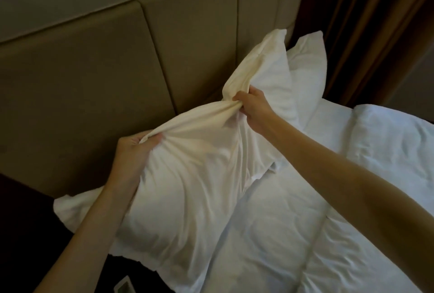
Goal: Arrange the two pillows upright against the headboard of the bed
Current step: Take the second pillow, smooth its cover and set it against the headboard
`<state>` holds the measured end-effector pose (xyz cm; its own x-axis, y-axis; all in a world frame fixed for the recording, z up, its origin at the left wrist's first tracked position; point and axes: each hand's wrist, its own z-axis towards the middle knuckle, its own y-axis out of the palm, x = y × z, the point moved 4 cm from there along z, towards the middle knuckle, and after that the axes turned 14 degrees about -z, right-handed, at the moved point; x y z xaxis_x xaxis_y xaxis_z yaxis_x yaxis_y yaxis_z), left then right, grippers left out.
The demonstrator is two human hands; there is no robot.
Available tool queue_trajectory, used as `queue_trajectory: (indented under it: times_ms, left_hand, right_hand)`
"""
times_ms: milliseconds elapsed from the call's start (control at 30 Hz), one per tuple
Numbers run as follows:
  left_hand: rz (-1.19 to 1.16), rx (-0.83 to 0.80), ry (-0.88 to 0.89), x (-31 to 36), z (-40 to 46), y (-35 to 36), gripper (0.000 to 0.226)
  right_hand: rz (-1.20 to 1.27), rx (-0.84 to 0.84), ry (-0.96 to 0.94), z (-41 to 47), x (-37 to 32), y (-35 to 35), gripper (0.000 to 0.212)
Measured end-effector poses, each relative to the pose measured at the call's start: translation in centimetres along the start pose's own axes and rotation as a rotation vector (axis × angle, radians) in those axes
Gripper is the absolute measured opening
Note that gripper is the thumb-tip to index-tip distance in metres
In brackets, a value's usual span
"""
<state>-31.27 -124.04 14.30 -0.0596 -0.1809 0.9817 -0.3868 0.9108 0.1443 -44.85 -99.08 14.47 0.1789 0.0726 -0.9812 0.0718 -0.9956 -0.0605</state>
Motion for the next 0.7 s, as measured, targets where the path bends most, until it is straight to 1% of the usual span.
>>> queue_trajectory:
  times_ms: [133,200,233,267,300,333,367,400,433,500,567,633,667,700]
  left_hand:
    - [-0.009,0.001,-0.059,-1.4,0.6,-1.3,0.008]
    - [0.032,-0.004,-0.108,-3.2,1.3,-1.9,0.012]
    - [0.117,-0.009,-0.132,-4.4,1.7,-2.2,0.017]
    - [0.29,-0.035,-0.152,-6.0,1.8,-2.6,0.022]
    - [0.544,-0.075,-0.171,-7.8,1.7,-3.0,0.03]
    - [0.844,-0.107,-0.188,-9.7,1.4,-3.6,0.039]
    - [1.105,-0.126,-0.177,-11.1,0.9,-4.2,0.043]
    - [1.269,-0.13,-0.122,-12.2,0.5,-4.7,0.043]
    - [1.345,-0.12,-0.033,-12.7,0.3,-4.9,0.04]
    - [1.349,-0.088,0.126,-12.7,0.6,-4.8,0.034]
    - [1.254,-0.099,0.187,-12.3,1.6,-4.0,0.031]
    - [1.161,-0.145,0.132,-12.2,2.7,-2.5,0.039]
    - [1.14,-0.167,0.095,-12.2,3.1,-1.6,0.048]
    - [1.169,-0.185,0.073,-12.4,3.4,-0.7,0.058]
  right_hand:
    - [-0.052,-0.03,-0.014,0.6,1.0,1.4,0.029]
    - [-0.236,-0.089,-0.002,0.7,2.3,1.5,0.032]
    - [-0.358,-0.133,0.028,0.8,3.3,1.6,0.037]
    - [-0.46,-0.19,0.075,0.4,4.6,1.7,0.04]
    - [-0.534,-0.236,0.114,0.0,5.9,1.7,0.04]
    - [-0.589,-0.263,0.14,-0.5,6.9,1.6,0.033]
    - [-0.624,-0.266,0.163,-1.0,7.9,1.5,0.021]
    - [-0.652,-0.245,0.182,-1.4,8.7,1.0,0.01]
    - [-0.676,-0.219,0.195,-1.6,9.2,0.4,0.007]
    - [-0.687,-0.135,0.246,-1.8,10.4,-1.4,0.018]
    - [-0.625,-0.052,0.285,-2.3,11.3,-3.2,0.018]
    - [-0.576,-0.007,0.316,-3.0,11.9,-4.4,0.016]
    - [-0.569,0.004,0.328,-3.4,12.2,-4.9,0.016]
    - [-0.568,0.012,0.338,-3.7,12.5,-5.2,0.015]
